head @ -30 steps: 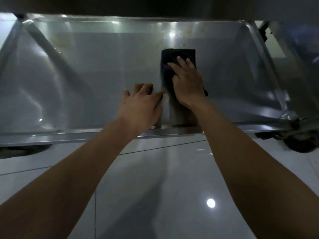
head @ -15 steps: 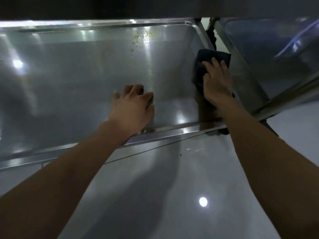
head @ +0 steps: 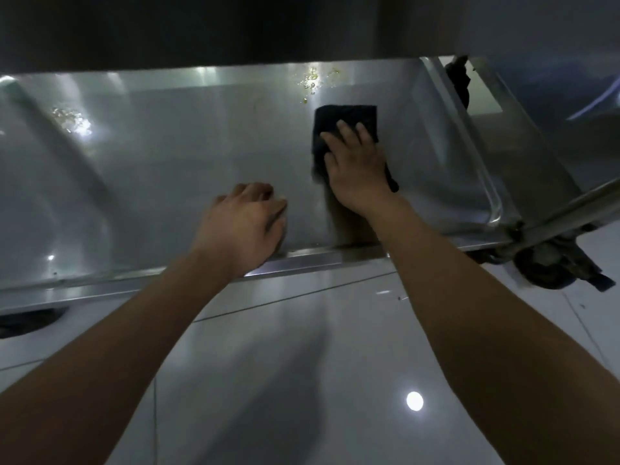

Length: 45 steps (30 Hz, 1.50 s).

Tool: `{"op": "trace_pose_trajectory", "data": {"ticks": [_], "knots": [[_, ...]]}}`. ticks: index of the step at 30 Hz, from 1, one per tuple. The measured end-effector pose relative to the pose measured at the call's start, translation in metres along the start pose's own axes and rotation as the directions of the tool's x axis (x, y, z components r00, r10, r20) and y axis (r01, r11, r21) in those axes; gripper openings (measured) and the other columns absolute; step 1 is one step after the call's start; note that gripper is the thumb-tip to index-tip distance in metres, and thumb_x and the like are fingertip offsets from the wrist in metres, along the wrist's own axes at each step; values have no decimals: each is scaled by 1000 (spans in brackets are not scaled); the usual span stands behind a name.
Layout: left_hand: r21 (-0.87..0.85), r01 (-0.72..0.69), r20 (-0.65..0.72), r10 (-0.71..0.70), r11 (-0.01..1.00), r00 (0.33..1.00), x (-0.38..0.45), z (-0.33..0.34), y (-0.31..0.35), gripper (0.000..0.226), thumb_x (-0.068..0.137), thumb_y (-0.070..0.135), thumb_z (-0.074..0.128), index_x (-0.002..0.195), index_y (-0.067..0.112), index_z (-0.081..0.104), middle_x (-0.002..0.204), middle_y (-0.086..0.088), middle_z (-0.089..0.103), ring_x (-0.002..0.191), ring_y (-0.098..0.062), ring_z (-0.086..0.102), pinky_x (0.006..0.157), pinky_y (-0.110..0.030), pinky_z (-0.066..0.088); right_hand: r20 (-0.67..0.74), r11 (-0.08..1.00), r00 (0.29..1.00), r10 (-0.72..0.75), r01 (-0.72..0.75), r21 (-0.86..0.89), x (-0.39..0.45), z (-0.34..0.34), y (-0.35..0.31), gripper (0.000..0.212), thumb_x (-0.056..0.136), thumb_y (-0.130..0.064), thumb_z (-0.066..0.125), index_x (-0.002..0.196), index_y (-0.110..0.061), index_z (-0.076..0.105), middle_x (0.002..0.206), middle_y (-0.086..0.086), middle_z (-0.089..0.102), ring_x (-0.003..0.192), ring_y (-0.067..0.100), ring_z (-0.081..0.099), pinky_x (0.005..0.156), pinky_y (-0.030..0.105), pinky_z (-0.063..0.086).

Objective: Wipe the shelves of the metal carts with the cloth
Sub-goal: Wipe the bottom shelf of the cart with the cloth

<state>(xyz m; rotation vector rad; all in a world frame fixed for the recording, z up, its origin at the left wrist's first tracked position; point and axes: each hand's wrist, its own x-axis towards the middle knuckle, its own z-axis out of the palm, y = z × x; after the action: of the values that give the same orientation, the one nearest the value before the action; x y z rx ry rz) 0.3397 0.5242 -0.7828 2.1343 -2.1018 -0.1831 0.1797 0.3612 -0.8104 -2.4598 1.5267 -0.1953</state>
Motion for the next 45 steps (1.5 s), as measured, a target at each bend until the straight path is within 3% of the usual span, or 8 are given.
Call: {"op": "trace_pose_trajectory", "data": {"ticks": [7,11,16,24,29,33,38,45], "knots": [[65,43,63,-47,997,997,-9,2,-2,40,97,45,48,130,25,59,144,-7,47,132,-33,43,102,-49,39,56,992,991,-123,120,48,-62,5,-16,52,106,-42,34,156,-29,28,167,-1,9,154,24,1,122,52,10],[50,75,66,-78,996,995,-12,0,24,33,96,38,49,117,17,63,135,-10,52,125,-35,46,97,-49,40,24,999,999,-25,24,40,-100,-2,14,51,106,-37,36,156,-29,28,167,-1,9,154,24,1,122,49,14],[-60,-95,71,99,994,993,-26,8,61,32,96,49,50,110,27,69,126,1,58,116,-27,49,91,-44,42,-17,996,998,62,-61,63,-134,-11,52,49,106,-36,37,155,-30,31,167,-2,13,154,23,4,122,48,16],[-31,-73,86,75,997,993,-31,11,72,28,95,41,57,118,28,67,130,2,54,124,-26,44,97,-44,37,-114,976,971,210,-201,85,-167,-24,84,46,107,-32,36,153,-25,35,165,0,20,153,26,9,123,44,14],[21,-79,83,77,997,994,-32,11,77,30,97,40,54,119,24,66,130,-2,54,123,-28,45,96,-46,40,-33,942,953,302,-304,-140,-170,-32,105,46,107,-27,30,152,-18,35,166,2,17,154,25,7,123,46,14],[52,-110,70,106,993,992,-35,11,84,31,95,36,52,120,22,65,128,-5,56,120,-32,49,96,-47,42,-107,918,921,375,-384,-94,-175,-35,88,52,102,-18,45,152,-20,31,162,4,24,147,33,20,116,53,26],[73,-143,137,132,987,982,-39,11,98,32,92,35,49,118,22,62,121,-4,57,117,-31,50,89,-43,42,-111,940,937,330,-337,-52,-197,-32,76,47,104,-27,41,150,-20,35,159,6,30,145,33,22,109,60,33],[45,-166,220,152,985,964,-37,1,92,35,94,37,50,123,22,62,127,-6,56,121,-31,49,94,-45,41,-59,952,951,305,-305,15,-205,-40,67,51,102,-24,51,150,-16,37,159,6,32,145,33,21,110,53,36]]}}
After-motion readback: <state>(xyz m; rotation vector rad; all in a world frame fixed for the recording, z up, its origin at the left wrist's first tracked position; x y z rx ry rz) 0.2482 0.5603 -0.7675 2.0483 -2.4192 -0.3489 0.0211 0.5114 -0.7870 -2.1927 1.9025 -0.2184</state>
